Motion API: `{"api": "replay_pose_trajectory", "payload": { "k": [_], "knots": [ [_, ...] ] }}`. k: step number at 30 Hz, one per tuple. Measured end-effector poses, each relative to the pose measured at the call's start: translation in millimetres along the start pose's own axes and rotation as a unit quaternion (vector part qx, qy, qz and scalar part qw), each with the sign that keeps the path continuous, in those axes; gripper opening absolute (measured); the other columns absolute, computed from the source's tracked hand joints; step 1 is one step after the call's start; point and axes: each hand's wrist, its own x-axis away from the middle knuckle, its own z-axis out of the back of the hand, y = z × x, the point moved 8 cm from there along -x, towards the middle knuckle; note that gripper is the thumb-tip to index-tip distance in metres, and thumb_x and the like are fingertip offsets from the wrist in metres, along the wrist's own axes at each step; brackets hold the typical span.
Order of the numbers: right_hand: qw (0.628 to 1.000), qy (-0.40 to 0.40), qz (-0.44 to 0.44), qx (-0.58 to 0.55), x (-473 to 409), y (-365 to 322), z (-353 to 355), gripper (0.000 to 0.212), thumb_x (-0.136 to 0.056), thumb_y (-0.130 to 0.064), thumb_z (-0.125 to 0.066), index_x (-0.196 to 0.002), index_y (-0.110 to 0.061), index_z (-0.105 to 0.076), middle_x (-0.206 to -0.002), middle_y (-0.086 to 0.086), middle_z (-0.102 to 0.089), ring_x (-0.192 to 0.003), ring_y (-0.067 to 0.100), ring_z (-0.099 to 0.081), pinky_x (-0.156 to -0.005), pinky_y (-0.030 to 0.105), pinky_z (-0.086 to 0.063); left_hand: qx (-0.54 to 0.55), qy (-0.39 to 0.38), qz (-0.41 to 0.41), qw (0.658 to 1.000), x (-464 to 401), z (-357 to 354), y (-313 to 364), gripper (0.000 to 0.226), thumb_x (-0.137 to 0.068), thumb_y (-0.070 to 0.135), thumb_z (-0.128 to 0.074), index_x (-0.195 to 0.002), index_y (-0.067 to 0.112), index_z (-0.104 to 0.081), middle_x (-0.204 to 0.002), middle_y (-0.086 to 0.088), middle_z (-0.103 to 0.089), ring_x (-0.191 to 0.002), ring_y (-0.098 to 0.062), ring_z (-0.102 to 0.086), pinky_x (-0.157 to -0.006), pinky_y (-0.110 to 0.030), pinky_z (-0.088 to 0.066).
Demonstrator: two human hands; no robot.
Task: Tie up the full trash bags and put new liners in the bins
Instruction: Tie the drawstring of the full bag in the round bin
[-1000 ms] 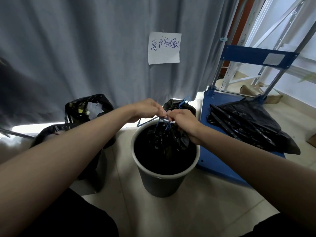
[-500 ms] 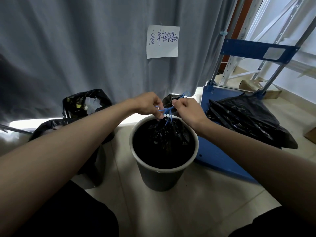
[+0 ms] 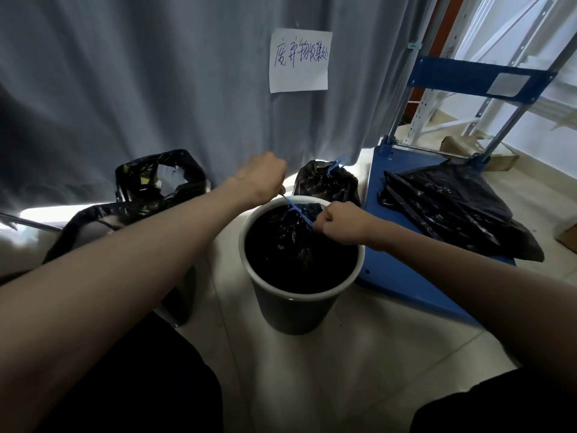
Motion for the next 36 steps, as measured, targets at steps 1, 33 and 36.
{"api": "replay_pose_trajectory", "payload": {
  "k": [1, 33, 36],
  "knots": [
    [1.0, -0.021, -0.009, 0.007, 2, 2, -5, 0.028, -0.096, -0.016, -0.047, -0.078, 0.0, -0.062, -0.074, 0.011, -0.056, -0.06, 0.014, -0.047, -0.056, 0.02, -0.042, -0.028, 0.003, -0.008, 1.0, 0, -6, 2, 0.023, -0.086, 0.024, -0.071, -0.098, 0.004, -0.073, -0.1, -0.023, -0.069, -0.094, -0.039, -0.064, -0.075, -0.037, -0.048],
    [0.975, -0.135, 0.054, -0.171, -7, 2, -44, 0.054, -0.085, 0.021, -0.037, -0.12, -0.009, -0.066, -0.112, 0.016, -0.069, -0.109, 0.025, -0.065, -0.094, 0.032, -0.053, -0.141, -0.101, -0.165, 0.971, 13, -50, 24, 0.029, -0.088, 0.022, -0.057, -0.116, 0.026, -0.064, -0.115, -0.001, -0.052, -0.1, -0.028, -0.061, -0.073, -0.036, -0.045],
    [0.982, -0.113, 0.085, -0.122, -9, -1, -44, 0.055, -0.082, 0.019, -0.044, -0.121, -0.013, -0.066, -0.107, 0.012, -0.072, -0.093, 0.011, -0.068, -0.087, 0.019, -0.053, -0.125, -0.097, -0.143, 0.977, 10, -49, 20, 0.023, -0.088, 0.025, -0.059, -0.109, 0.024, -0.069, -0.114, -0.003, -0.059, -0.1, -0.029, -0.062, -0.079, -0.038, -0.049]
  ]
}}
